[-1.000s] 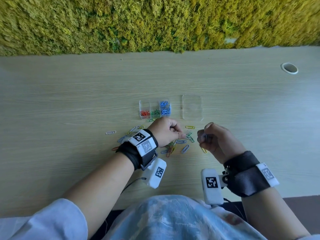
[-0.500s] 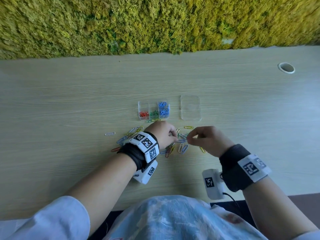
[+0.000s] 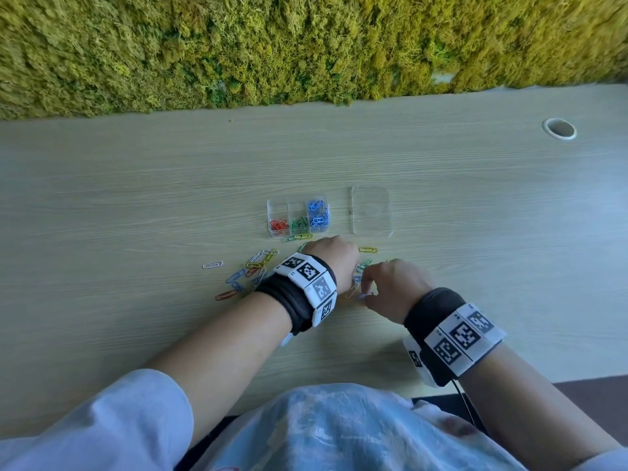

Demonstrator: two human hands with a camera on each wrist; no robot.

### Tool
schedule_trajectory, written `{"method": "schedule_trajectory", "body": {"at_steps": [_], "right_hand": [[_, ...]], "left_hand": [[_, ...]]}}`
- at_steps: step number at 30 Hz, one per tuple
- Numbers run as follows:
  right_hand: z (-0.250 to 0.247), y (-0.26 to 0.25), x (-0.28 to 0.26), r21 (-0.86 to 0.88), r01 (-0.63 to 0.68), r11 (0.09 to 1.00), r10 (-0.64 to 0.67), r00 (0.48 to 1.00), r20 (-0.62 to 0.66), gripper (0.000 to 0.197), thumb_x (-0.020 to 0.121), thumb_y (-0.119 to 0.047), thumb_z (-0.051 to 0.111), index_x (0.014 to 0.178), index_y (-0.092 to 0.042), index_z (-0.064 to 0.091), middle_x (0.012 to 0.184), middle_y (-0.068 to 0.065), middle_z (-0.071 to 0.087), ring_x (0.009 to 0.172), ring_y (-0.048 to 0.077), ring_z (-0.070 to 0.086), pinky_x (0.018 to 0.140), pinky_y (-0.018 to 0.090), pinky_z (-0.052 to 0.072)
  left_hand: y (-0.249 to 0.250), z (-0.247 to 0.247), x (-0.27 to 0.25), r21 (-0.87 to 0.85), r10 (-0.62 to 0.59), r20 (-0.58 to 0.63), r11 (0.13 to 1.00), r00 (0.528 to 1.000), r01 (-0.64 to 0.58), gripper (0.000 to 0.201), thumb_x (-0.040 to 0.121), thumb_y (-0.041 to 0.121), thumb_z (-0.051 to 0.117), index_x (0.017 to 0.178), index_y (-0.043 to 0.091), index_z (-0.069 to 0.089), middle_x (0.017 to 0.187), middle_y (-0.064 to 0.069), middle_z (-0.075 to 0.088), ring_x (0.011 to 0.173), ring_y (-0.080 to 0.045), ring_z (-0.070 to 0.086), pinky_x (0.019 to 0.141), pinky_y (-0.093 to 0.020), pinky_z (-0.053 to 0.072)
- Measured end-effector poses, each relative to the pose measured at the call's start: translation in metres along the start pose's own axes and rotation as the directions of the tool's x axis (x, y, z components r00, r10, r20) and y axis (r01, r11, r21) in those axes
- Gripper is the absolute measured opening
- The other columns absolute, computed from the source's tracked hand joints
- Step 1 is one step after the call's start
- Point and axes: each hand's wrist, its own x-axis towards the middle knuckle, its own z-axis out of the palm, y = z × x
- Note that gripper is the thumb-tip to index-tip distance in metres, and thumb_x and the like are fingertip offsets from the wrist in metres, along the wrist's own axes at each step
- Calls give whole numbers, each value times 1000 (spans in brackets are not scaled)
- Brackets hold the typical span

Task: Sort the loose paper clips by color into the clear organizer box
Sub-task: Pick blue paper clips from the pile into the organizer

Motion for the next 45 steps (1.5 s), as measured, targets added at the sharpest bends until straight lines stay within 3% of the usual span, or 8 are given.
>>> {"method": "schedule_trajectory", "body": {"at_steps": [9, 13, 16, 19, 23, 28, 30, 45], "right_hand": [[2, 1, -3, 6, -11, 1000, 11, 1000, 15, 20, 84, -38, 56, 90, -22, 67, 90, 1, 64, 85, 23, 62, 67, 28, 48], [-9, 8, -3, 392, -61, 918, 43, 998, 54, 12, 83, -26, 57, 72, -21, 56, 69, 0, 55, 61, 17, 47, 53, 26, 36], [-18, 8, -5, 931, -183, 317, 6, 982, 191, 13, 76, -18, 49, 64, -17, 42, 58, 3, 38, 43, 14, 29, 43, 18, 23], [-23, 4, -4, 969, -216, -117, -151, 968, 198, 5, 66, -15, 38, 67, -17, 42, 57, 3, 40, 42, 13, 30, 43, 19, 25], [-22, -7, 5, 988, -157, 4, -135, 978, 156, 8, 71, -8, 42, 72, -13, 48, 59, 5, 45, 43, 15, 38, 42, 20, 27], [-7, -22, 21, 606, 31, 795, -65, 997, 34, 13, 85, -14, 60, 76, -23, 60, 56, -7, 49, 47, 7, 41, 48, 22, 34], [-2, -27, 24, 382, 75, 921, -80, 997, -3, 6, 82, -21, 61, 83, -27, 64, 67, -6, 59, 57, 10, 51, 56, 26, 43], [-3, -35, 30, 165, 48, 985, -50, 999, 10, 13, 85, -23, 57, 92, -20, 68, 86, 4, 64, 81, 23, 60, 63, 26, 42]], "left_hand": [[-9, -4, -4, -219, -31, -48, 976, 998, 20, 9, 82, 22, 59, 80, 14, 63, 80, 2, 61, 72, -18, 60, 61, -27, 49], [-39, -2, -16, -738, -111, 37, 667, 993, 102, 27, 89, 21, 50, 108, 4, 60, 68, 6, 48, 58, -11, 46, 50, -21, 39], [-59, 3, -27, -986, -30, 165, -15, 986, 165, 41, 73, 9, 44, 110, -7, 50, 63, 1, 43, 46, -9, 38, 38, -18, 33], [-66, 5, -35, -975, -31, 138, -181, 990, 131, 13, 61, 7, 39, 71, 13, 44, 59, -1, 47, 44, -12, 40, 39, -17, 33], [-70, 13, -38, -958, -142, 99, 254, 985, 133, 21, 82, -6, 41, 74, 12, 46, 60, -6, 44, 45, -17, 39, 38, -19, 32], [-62, 17, -44, -636, -93, 11, 768, 996, 79, 15, 80, 21, 65, 71, 25, 54, 62, 6, 48, 55, -12, 44, 54, -24, 36], [-57, 17, -46, -475, -56, 5, 879, 998, 52, 17, 78, 31, 68, 68, 28, 54, 65, 8, 51, 61, -12, 50, 56, -22, 36], [-41, 18, -48, -135, -89, 46, 986, 995, 95, 9, 76, 27, 65, 72, 20, 61, 80, -3, 62, 74, -23, 59, 61, -27, 45]]}}
